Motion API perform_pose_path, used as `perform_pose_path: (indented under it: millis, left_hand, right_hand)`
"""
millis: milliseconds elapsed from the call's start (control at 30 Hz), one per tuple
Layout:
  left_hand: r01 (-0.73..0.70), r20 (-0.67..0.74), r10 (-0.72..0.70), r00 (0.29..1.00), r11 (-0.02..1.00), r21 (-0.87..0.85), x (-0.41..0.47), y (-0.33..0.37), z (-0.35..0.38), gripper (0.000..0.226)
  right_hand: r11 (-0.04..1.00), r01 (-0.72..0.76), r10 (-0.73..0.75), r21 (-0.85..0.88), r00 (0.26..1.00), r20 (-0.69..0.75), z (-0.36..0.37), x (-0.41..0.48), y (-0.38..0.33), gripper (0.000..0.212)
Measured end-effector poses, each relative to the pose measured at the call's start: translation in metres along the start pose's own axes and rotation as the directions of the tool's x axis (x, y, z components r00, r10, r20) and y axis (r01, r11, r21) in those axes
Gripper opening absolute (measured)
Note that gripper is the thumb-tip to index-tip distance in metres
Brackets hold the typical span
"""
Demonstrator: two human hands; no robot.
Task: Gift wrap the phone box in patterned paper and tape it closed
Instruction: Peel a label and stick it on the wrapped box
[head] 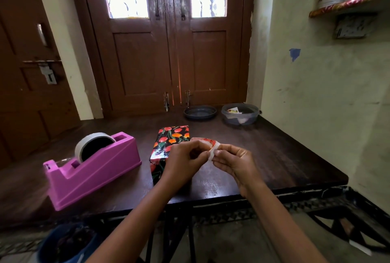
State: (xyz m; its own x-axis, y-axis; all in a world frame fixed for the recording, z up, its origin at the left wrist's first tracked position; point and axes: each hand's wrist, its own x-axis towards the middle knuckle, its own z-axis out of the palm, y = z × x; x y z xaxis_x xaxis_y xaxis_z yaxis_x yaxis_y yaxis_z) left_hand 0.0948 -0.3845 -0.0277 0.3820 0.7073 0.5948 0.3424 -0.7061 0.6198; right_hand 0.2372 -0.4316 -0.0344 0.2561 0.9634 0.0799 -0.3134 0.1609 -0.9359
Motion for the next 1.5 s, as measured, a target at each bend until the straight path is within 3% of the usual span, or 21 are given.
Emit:
perform_pose_path:
  millis: [167, 300, 433, 533, 667, 733, 867, 933, 1000, 1067, 1133, 1167, 1200, 1367, 1500]
  left_hand:
    - [0.082, -0.055, -0.079, 0.995, 0.995, 0.052, 0.006, 0.006, 0.001, 0.012]
    - [0.23, -0.116, -0.231, 0.966, 0.973, -0.022, 0.017, 0.005, -0.007, 0.021]
    - [0.4, -0.121, -0.454, 0.883, 0.862, -0.311, 0.026, -0.005, -0.021, 0.023]
    - [0.448, -0.097, -0.542, 0.835, 0.77, -0.454, 0.028, -0.007, -0.032, 0.022]
    - [0.444, -0.119, -0.573, 0.811, 0.734, -0.514, 0.029, -0.014, -0.042, 0.017]
    - [0.44, -0.125, -0.565, 0.816, 0.746, -0.5, 0.029, -0.015, -0.044, 0.017]
    - [0.384, -0.096, -0.447, 0.889, 0.844, -0.374, 0.029, -0.014, -0.048, 0.019]
    - [0.261, -0.087, -0.288, 0.954, 0.937, -0.233, 0.028, -0.016, -0.052, 0.017]
    - [0.05, -0.057, -0.053, 0.997, 0.997, -0.066, 0.027, -0.016, -0.058, 0.013]
    - [-0.168, 0.063, 0.162, 0.985, 0.982, 0.09, 0.025, -0.018, -0.064, 0.004]
    - [-0.332, 0.178, 0.289, 0.941, 0.891, 0.309, 0.025, -0.02, -0.069, 0.016]
    - [-0.394, 0.217, 0.333, 0.918, 0.835, 0.385, 0.025, -0.02, -0.071, 0.018]
    - [-0.447, 0.251, 0.372, 0.894, 0.786, 0.428, 0.024, -0.02, -0.073, 0.019]
    - [-0.571, 0.343, 0.456, 0.821, 0.634, 0.522, 0.022, -0.02, -0.077, 0.024]
    - [-0.574, 0.361, 0.446, 0.819, 0.621, 0.534, 0.023, -0.024, -0.08, 0.019]
  right_hand:
    - [0.995, 0.036, -0.039, -0.091, 0.999, -0.032, -0.001, 0.003, -0.001, 0.015]
    - [0.985, 0.018, -0.04, -0.169, 0.991, -0.129, -0.008, 0.013, -0.002, 0.019]
    - [0.959, -0.003, -0.067, -0.283, 0.969, -0.239, -0.027, 0.025, 0.0, 0.023]
    - [0.894, -0.023, -0.132, -0.448, 0.941, -0.311, -0.043, 0.035, 0.003, 0.023]
    - [0.729, -0.076, -0.195, -0.681, 0.93, -0.312, -0.059, 0.04, 0.003, 0.018]
    - [0.587, -0.08, -0.237, -0.805, 0.935, -0.265, -0.061, 0.041, 0.006, 0.022]
    - [0.313, -0.13, -0.232, -0.941, 0.95, -0.208, -0.055, 0.038, 0.005, 0.008]
    - [0.169, -0.138, -0.232, -0.976, 0.957, -0.175, -0.05, 0.039, 0.004, 0.038]
    - [0.205, -0.022, -0.336, -0.979, 0.938, -0.091, -0.039, 0.037, -0.004, 0.044]
    - [0.409, 0.128, -0.352, -0.903, 0.936, -0.027, -0.019, 0.034, -0.014, 0.033]
    - [0.776, 0.107, -0.13, -0.622, 0.991, 0.008, 0.006, 0.03, -0.026, 0.02]
    - [0.889, 0.028, -0.001, -0.457, 0.998, 0.06, 0.017, 0.028, -0.031, 0.017]
    - [0.934, -0.035, 0.085, -0.355, 0.988, 0.127, 0.025, 0.028, -0.034, 0.018]
    - [0.968, -0.008, 0.104, -0.252, 0.923, 0.37, 0.04, 0.037, -0.03, 0.032]
    - [0.94, 0.117, 0.008, -0.32, 0.932, 0.362, 0.045, 0.044, -0.026, 0.033]
